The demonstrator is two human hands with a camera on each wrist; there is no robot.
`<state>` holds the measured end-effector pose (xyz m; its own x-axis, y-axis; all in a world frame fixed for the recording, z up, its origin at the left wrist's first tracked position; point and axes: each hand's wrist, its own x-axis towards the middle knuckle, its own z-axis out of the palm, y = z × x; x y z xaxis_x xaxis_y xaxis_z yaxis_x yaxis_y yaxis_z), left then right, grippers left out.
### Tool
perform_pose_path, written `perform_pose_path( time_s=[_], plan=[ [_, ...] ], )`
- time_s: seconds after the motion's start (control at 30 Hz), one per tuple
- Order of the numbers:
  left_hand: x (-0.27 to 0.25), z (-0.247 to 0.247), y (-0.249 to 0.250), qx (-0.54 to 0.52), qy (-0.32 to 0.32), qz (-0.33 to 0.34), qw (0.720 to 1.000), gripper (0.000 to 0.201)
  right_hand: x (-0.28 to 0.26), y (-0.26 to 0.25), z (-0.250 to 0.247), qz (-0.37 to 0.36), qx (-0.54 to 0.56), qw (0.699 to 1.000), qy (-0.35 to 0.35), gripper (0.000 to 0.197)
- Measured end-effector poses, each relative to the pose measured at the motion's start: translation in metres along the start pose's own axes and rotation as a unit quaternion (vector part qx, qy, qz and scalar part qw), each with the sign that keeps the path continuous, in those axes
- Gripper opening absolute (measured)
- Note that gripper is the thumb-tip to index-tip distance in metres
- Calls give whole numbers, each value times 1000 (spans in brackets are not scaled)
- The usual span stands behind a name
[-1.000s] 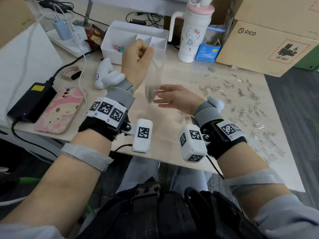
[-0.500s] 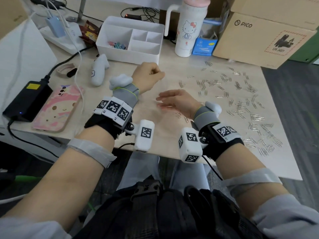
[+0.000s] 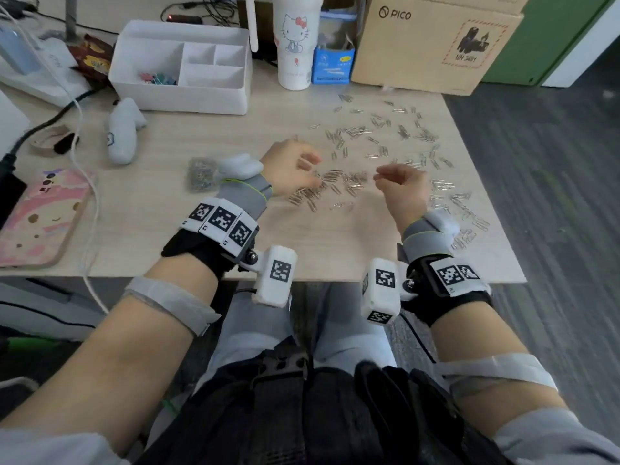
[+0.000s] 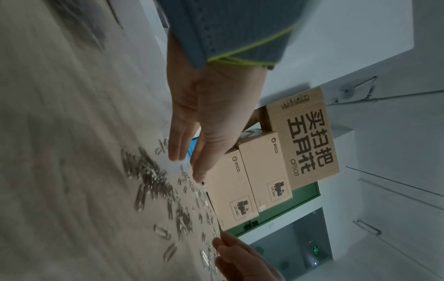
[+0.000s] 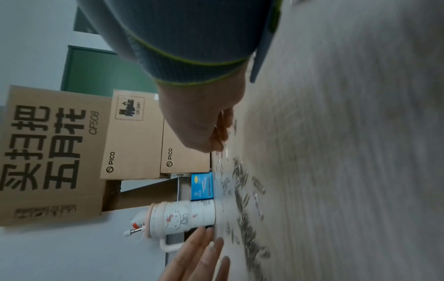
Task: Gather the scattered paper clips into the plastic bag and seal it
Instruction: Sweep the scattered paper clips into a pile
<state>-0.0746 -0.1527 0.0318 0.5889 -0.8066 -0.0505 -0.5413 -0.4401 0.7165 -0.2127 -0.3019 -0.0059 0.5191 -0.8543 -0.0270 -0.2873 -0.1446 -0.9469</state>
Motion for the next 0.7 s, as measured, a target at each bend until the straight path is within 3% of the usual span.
perform_pose_path(
  time_s=[0.13, 0.23, 0.33, 0.4, 0.6, 0.7],
  plan=[
    [-7, 22, 4, 74, -62, -1, 995, 73, -5, 20, -35, -10, -136, 981, 135, 33],
    [-10, 37, 3, 124, -85, -16, 988, 85, -6, 30, -57, -7, -270, 948, 166, 45],
    [-13, 52, 0, 156, -102, -77, 979, 92, -7, 44, -70, 67, -361, 923, 118, 60],
    [-13, 61, 0, 161, -104, -93, 977, 93, -10, 52, -75, 98, -367, 922, 76, 65],
    [-10, 76, 12, 168, -110, -87, 976, 92, -15, 55, -62, 28, -363, 931, -33, 57],
    [-10, 80, 18, 145, -118, -73, 980, 94, -15, 51, -51, -5, -318, 944, -90, 32]
  ],
)
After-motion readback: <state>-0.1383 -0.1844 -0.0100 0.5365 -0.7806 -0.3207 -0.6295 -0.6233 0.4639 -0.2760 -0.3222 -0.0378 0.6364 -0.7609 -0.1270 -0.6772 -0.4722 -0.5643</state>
